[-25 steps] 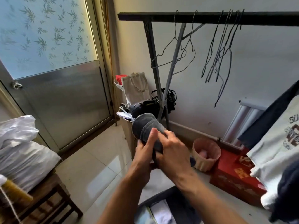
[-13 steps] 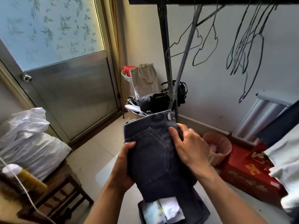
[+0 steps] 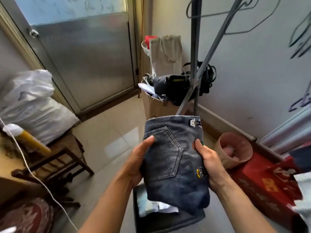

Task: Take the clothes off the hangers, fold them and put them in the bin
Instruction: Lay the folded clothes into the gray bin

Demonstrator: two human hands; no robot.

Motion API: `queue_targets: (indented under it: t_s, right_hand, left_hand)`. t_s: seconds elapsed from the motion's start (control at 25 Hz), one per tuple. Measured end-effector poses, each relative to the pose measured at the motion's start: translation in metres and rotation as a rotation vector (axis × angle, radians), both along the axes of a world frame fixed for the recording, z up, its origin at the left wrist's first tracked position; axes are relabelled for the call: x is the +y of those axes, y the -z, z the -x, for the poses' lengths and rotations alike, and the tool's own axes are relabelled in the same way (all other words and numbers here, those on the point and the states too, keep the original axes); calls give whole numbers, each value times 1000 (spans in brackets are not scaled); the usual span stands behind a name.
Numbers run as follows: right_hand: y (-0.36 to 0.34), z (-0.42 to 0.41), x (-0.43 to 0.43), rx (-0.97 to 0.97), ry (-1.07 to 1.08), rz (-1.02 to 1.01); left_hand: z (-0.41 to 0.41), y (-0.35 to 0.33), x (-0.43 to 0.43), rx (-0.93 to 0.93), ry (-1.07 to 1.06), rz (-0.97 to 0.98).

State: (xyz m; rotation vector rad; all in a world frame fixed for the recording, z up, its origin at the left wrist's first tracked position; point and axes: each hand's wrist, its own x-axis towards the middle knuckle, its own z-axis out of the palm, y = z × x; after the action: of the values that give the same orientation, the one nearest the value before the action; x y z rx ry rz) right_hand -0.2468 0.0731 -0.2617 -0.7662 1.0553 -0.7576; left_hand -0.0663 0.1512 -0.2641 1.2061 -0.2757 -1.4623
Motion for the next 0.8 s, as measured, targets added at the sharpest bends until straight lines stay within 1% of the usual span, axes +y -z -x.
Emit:
queue_targets:
  t_s: [0.08, 0.2, 0.28, 0.32, 0.36, 0.4, 0.48, 0.56, 0.64, 0.8]
  right_hand:
    - [23, 5, -12, 28, 13, 23]
    - [59, 4, -24, 93, -71, 2]
    - [82, -4, -33, 173, -88, 55]
    - [94, -9, -39, 207, -64, 85]
    - [108, -14, -47, 218, -35, 104]
    - [124, -18, -56, 208, -19, 109]
    - [157, -25, -74, 176, -26, 103]
    - [194, -28, -86, 149, -55, 75]
    - [241, -27, -91, 140, -75, 18]
    - [359, -4, -79, 200, -93, -151]
  left_hand:
    - [15, 26, -14, -213, -94, -93]
    - [32, 69, -36, -472, -282, -258]
    - [33, 83, -51, -654, -302, -412]
    - [31, 91, -59, -713, -291, -457]
    - [26, 103, -67, -740, -280, -461]
    - [19, 117, -74, -720, -283, -418]
    - [2, 150, -83, -599, -303, -293]
    - [-10, 191, -84, -488, -300, -223]
    - [-15, 244, -83, -417, -269, -221]
    - [-1, 374, -59, -257, -152, -314]
